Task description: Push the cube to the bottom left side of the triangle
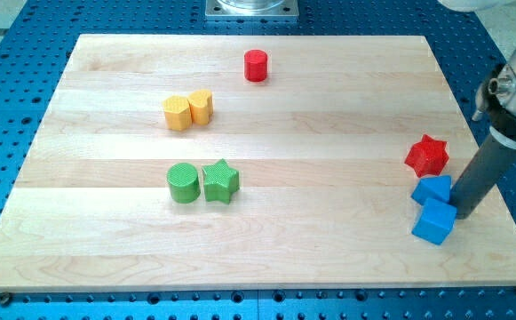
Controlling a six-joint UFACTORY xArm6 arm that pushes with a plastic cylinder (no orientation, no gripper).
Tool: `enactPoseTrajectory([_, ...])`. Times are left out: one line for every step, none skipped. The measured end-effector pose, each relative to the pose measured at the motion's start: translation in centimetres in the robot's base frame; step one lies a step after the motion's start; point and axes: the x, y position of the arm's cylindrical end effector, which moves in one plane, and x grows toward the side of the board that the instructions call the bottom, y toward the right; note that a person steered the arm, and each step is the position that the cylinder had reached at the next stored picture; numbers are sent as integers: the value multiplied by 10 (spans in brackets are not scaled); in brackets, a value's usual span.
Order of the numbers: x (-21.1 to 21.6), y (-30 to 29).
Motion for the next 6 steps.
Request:
enactPoseTrajectory([0,11])
enactPoseTrajectory([8,13])
enactPoseTrajectory([34,0])
enactPoseTrajectory([72,-45])
enactPoseTrajectory([76,-100])
enactPoseTrajectory([63,-147])
